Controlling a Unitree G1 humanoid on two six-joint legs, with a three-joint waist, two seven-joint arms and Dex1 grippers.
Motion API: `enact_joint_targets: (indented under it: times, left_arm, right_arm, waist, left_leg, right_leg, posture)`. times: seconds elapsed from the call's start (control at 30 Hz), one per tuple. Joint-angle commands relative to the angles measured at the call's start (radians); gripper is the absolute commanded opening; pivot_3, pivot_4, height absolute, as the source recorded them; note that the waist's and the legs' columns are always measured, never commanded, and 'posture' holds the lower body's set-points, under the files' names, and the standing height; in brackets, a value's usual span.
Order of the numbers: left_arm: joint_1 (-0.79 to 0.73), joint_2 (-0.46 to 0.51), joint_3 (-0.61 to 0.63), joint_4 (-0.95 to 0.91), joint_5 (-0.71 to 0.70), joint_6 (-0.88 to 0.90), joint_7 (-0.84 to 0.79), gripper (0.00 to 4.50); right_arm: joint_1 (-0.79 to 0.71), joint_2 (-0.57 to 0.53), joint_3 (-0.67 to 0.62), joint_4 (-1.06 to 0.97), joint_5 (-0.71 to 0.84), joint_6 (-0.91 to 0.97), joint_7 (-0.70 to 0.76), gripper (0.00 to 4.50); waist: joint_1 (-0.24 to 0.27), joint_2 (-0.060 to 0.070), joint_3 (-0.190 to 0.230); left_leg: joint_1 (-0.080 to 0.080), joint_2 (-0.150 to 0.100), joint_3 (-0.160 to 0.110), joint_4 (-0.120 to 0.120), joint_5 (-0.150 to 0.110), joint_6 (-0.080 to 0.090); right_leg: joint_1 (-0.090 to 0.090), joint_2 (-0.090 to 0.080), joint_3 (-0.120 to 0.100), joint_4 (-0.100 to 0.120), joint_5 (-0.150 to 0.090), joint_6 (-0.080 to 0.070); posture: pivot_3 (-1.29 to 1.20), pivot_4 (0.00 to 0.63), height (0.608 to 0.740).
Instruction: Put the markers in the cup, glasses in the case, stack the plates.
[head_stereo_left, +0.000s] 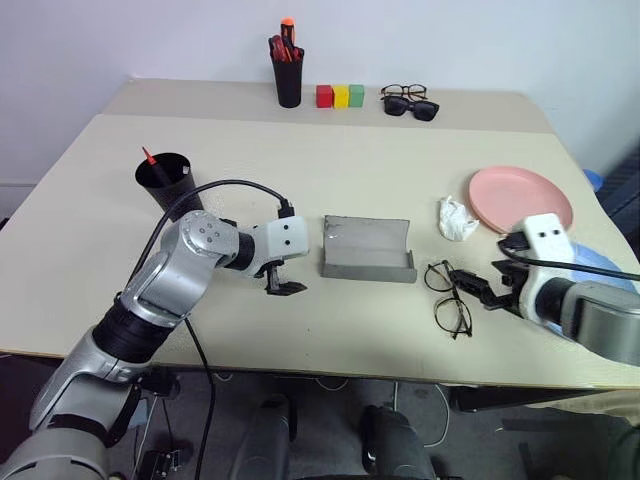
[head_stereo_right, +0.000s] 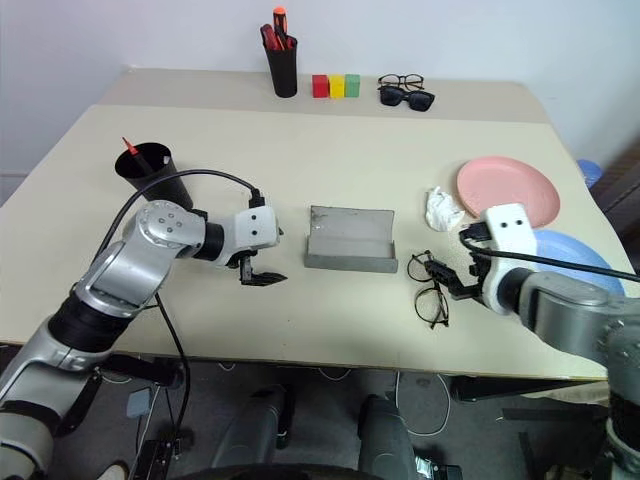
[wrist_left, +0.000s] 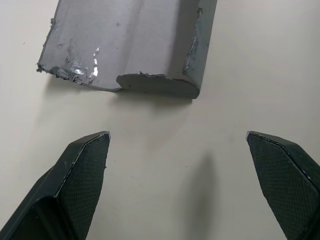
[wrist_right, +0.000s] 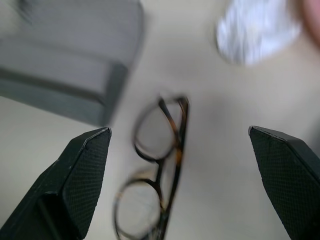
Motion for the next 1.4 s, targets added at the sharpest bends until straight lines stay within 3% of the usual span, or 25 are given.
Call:
enact_joint_targets:
  times: [0.03, 0.17, 0.3, 0.37, 0.5, 0.87, 1.17, 1.27, 1.4]
  left_arm:
    - [0.02, 0.035, 0.054, -0.11, -0.041, 0.078, 0.012, 4.48]
    - [0.097, 0.048, 0.133, -0.192, -0.117, 0.062, 0.032, 4.48]
    - [0.23, -0.009, 0.27, -0.209, -0.209, -0.162, 0.083, 4.48]
    - [0.27, 0.027, 0.278, -0.209, -0.237, -0.178, 0.046, 4.48]
    - [0.317, 0.044, 0.359, -0.143, -0.424, -0.279, -0.107, 4.48]
    - [0.314, 0.103, 0.399, 0.009, -0.597, -0.338, -0.27, 4.48]
    - [0.31, 0.116, 0.392, -0.002, -0.63, -0.332, -0.251, 4.48]
    - [0.311, 0.12, 0.393, -0.015, -0.633, -0.329, -0.239, 4.5]
    - [0.305, 0.13, 0.399, -0.036, -0.64, -0.31, -0.218, 4.5]
  right_arm:
    - [-0.02, -0.006, 0.004, 0.064, 0.064, 0.044, -0.059, 4.5]
    - [-0.026, -0.031, 0.015, 0.106, 0.101, 0.062, -0.06, 4.5]
    - [-0.037, -0.033, 0.039, 0.127, 0.107, 0.057, -0.054, 4.5]
    - [-0.047, -0.022, 0.057, 0.13, 0.102, 0.052, -0.056, 4.5]
    - [-0.082, 0.013, 0.101, 0.138, 0.102, 0.039, -0.056, 4.5]
    - [-0.126, 0.045, 0.137, 0.163, 0.1, 0.029, -0.064, 4.5]
    - [-0.138, 0.048, 0.143, 0.17, 0.083, 0.026, -0.048, 4.5]
    - [-0.142, 0.056, 0.149, 0.174, 0.067, 0.024, -0.041, 3.77]
    - [-0.151, 0.068, 0.162, 0.183, 0.036, 0.021, -0.023, 1.95]
  waist:
    - [-0.005, 0.0, 0.0]
    - [-0.015, 0.0, 0.0]
    - [-0.03, 0.001, 0.0]
    - [-0.032, 0.001, 0.0]
    - [-0.031, 0.001, -0.001]
    - [-0.03, 0.001, -0.001]
    - [-0.03, 0.001, -0.001]
    - [-0.03, 0.001, -0.001]
    - [-0.03, 0.001, -0.001]
  left_leg:
    - [0.0, 0.0, 0.0, 0.0, 0.0, 0.0]
    - [0.002, 0.001, 0.0, -0.001, 0.0, 0.0]
    - [0.003, 0.002, 0.0, 0.0, 0.0, 0.0]
    - [0.003, 0.002, 0.0, -0.001, 0.0, 0.0]
    - [0.003, 0.002, 0.0, 0.0, 0.0, 0.0]
    - [0.003, 0.002, 0.0, -0.001, 0.0, 0.0]
    - [0.002, 0.002, 0.0, -0.001, 0.0, 0.0]
    - [0.002, 0.002, 0.0, -0.001, 0.0, 0.0]
    - [0.002, 0.002, 0.0, -0.001, 0.0, 0.0]
  right_leg:
    - [0.0, 0.0, 0.0, 0.0, 0.0, 0.0]
    - [-0.001, 0.001, 0.0, 0.003, 0.0, 0.0]
    - [0.0, 0.002, 0.0, 0.003, 0.0, 0.0]
    - [0.0, 0.002, 0.0, 0.003, 0.0, 0.0]
    - [-0.001, 0.002, 0.0, 0.003, 0.0, 0.0]
    - [-0.001, 0.002, 0.0, 0.002, 0.0, 0.0]
    - [-0.001, 0.002, 0.0, 0.002, 0.0, 0.0]
    - [-0.001, 0.002, 0.0, 0.002, 0.0, 0.0]
    - [-0.001, 0.002, 0.0, 0.001, 0.0, 0.0]
  posture:
    - [0.0, 0.15, 0.74]
    - [0.0, 0.15, 0.74]
    - [0.0, 0.15, 0.74]
    - [0.0, 0.15, 0.74]
    - [0.0, 0.15, 0.74]
    - [0.0, 0.15, 0.74]
    - [0.0, 0.15, 0.74]
    - [0.0, 0.15, 0.74]
    - [0.0, 0.15, 0.74]
